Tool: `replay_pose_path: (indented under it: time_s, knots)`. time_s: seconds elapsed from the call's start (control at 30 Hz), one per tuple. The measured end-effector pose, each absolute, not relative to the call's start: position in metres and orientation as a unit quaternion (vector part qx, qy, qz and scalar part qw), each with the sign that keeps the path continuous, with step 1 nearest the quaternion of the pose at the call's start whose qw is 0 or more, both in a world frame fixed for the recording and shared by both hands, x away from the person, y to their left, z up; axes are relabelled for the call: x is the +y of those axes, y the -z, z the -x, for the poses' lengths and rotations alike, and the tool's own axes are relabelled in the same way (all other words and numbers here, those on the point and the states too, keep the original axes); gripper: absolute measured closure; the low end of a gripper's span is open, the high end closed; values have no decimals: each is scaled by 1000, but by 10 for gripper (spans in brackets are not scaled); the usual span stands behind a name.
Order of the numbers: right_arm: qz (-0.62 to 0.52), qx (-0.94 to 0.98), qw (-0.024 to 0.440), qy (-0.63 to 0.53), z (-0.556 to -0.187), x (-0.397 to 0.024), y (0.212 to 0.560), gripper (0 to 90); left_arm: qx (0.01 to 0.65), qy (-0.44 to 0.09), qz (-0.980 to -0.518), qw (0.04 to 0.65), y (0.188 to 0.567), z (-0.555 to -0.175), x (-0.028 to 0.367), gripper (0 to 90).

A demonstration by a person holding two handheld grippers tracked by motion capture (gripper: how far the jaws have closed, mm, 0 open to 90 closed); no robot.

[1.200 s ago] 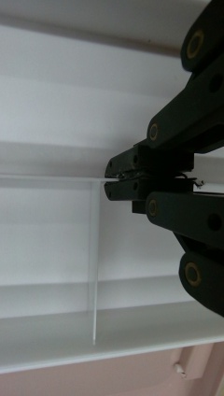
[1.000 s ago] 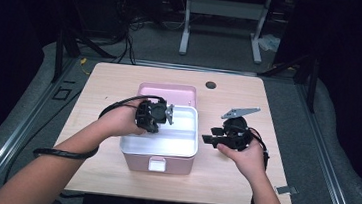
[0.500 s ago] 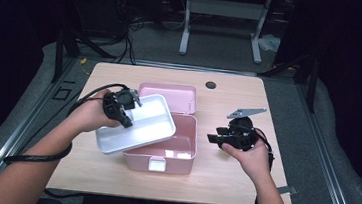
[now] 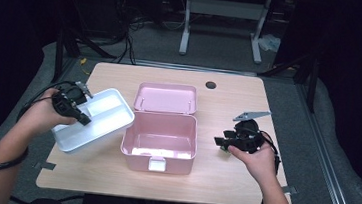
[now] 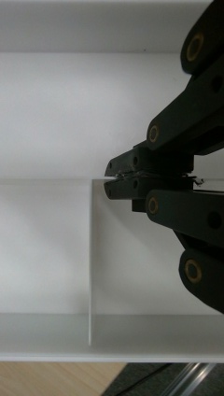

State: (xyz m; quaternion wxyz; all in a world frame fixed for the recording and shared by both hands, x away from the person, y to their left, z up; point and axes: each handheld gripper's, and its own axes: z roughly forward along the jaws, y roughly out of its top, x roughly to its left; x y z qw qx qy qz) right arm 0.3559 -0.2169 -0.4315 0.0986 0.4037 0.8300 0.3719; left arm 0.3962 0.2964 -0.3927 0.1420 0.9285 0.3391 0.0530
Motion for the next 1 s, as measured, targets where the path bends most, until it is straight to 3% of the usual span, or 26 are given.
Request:
replay_pose_path:
  time_s: [0.3, 0.57, 0.93, 1.0]
  knots:
    - [-408, 831, 109, -362, -355, -221, 432, 507, 377, -43, -912, 158, 417, -392, 329, 891]
    - [-409, 835, 112, -350, -356, -220, 438, 506, 390, -3, -909, 149, 483, -400, 316, 891]
    - [-415, 843, 109, -323, -358, -222, 447, 494, 395, -6, -910, 129, 521, -395, 308, 873]
    - [-411, 850, 109, -312, -361, -222, 449, 477, 398, -7, -908, 134, 522, -393, 308, 811]
